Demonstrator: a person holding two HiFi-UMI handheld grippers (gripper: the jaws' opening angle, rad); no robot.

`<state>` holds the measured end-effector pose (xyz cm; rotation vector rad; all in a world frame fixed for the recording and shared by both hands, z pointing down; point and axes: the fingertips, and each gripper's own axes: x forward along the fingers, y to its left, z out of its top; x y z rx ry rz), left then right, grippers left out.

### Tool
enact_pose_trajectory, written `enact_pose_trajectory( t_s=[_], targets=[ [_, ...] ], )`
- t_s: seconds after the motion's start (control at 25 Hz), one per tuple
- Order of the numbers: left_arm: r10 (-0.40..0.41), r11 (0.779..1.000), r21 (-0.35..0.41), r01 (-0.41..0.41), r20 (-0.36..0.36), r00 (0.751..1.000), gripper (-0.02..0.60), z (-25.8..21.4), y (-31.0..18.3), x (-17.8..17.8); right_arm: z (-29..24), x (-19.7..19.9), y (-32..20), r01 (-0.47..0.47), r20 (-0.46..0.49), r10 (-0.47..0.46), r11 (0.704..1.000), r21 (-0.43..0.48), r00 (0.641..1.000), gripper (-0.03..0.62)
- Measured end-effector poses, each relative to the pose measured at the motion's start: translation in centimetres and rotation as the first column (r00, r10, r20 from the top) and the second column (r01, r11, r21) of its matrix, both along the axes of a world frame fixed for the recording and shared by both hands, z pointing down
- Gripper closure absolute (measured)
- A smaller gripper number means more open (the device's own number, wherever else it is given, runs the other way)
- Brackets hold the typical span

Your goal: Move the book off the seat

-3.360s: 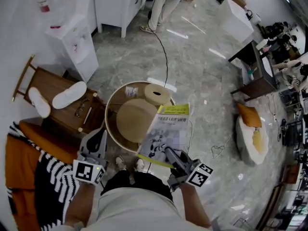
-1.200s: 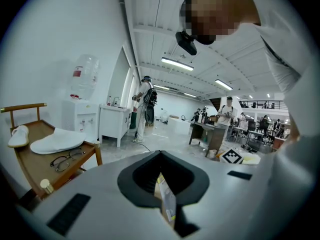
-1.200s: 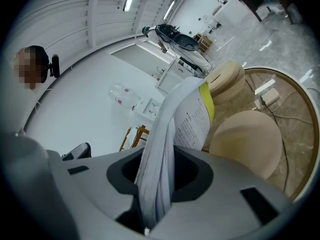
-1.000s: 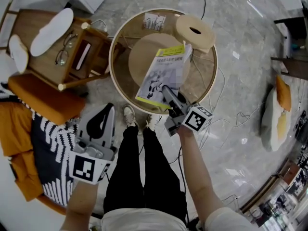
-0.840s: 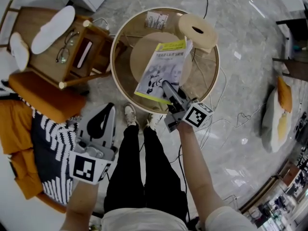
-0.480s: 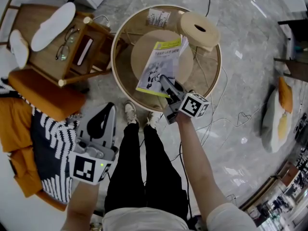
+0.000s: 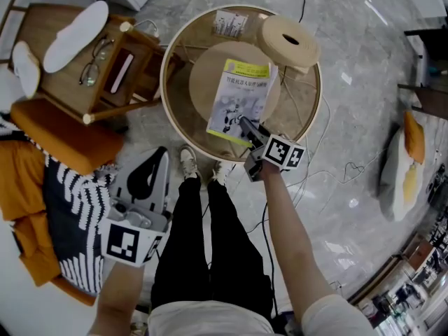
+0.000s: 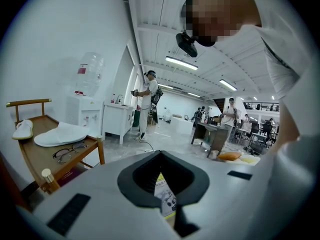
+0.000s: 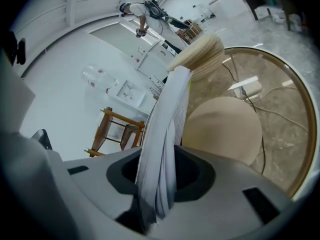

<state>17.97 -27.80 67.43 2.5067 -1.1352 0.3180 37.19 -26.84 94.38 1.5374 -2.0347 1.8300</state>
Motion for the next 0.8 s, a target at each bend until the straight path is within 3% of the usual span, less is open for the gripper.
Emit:
enact_pose_trajectory(
  t_s=[0.4, 0.8],
  targets=[
    [0.008, 1.000, -0.007, -0.008, -0.002, 1.000, 0.565, 0.5, 0.2, 0.2, 3.6, 1.8, 2.1, -0.003, -0.091, -0.009, 0.991, -0.132, 0.996, 0.468],
    [0.004, 1.000, -0.006, -0.004, 0.001, 1.000, 0.565, 0.6, 0.3, 0.0, 4.8, 2.3, 3.0, 0.019, -0.142, -0.045, 0.984, -0.176, 0.989, 0.464]
  ],
)
